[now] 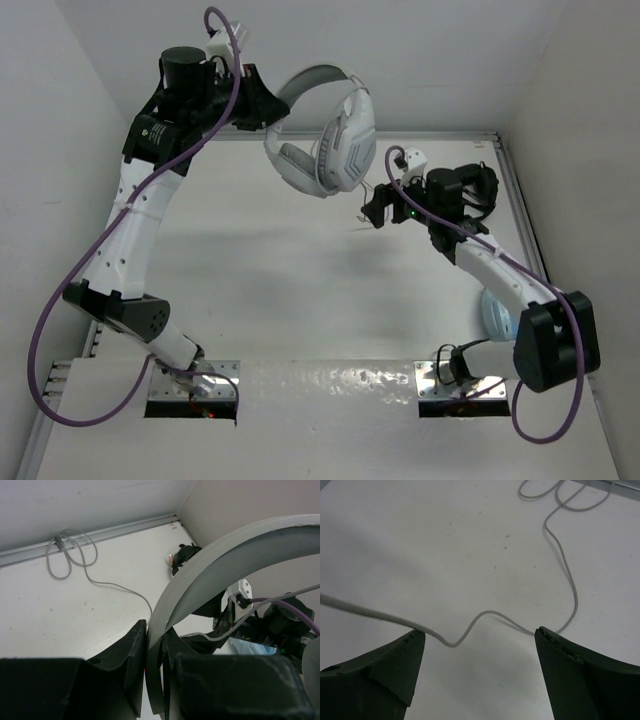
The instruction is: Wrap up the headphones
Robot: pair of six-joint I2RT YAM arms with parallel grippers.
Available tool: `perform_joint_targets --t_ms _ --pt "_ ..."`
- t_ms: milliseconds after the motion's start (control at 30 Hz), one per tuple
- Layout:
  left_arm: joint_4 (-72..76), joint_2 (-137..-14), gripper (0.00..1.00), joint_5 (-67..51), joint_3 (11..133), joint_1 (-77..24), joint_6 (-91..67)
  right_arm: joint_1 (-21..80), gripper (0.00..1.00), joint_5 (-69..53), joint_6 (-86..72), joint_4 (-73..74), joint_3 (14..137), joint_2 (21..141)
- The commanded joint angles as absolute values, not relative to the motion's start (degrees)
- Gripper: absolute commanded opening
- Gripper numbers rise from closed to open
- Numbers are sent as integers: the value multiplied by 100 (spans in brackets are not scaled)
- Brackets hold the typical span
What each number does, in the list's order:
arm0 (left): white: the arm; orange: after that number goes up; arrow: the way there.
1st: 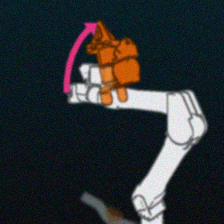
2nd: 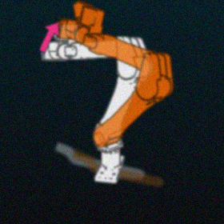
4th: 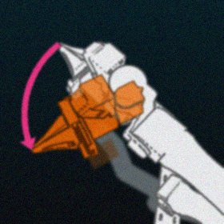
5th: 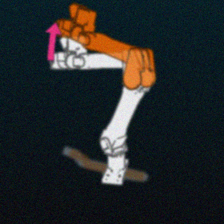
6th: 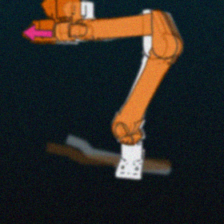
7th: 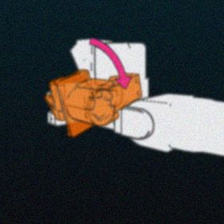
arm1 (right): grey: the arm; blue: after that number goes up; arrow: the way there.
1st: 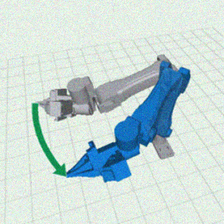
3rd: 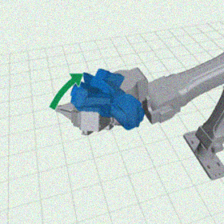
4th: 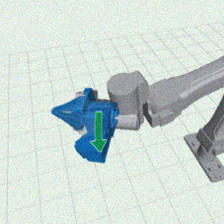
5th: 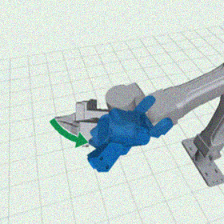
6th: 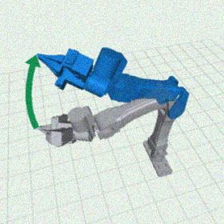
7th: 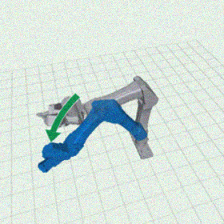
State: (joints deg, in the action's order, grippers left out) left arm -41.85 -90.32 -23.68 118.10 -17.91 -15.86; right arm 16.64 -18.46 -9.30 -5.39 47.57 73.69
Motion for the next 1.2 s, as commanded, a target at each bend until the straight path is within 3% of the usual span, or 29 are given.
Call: perform_joint_targets --t_ms 0,267,333,567,600,667,900,1167 --pt "-3893 -8719 0 -1996 12023 -1740 -2127 1679 88 -1398 -1317 -1659 4729 7733" --pt "-3999 -8684 0 -1723 12023 -1740 -2188 1916 78 -1434 -2135 -2583 4957 8753" --pt "-3973 -8701 0 -1731 12006 -1723 -2293 2030 71 -1178 -2336 -3022 4922 9052" --pt "-3771 -8797 0 -1916 11558 -1661 -2865 2749 28 -757 -2812 -4004 5353 9966" --pt "-3710 -8789 0 -1994 11523 -1652 -2883 2821 13 -634 -2882 -4138 5335 10036" --pt "-3622 -8789 0 -1943 11522 -1644 -2865 2962 0 -502 -2988 -4132 5326 10046" --pt "-3376 -8982 0 -2178 11619 -827 -3461 3673 0 306 -1927 -3059 5045 9537" --pt "-3620 -9430 0 -1504 11663 -493 -3779 5123 0 27 -1257 -1759 5571 9254"
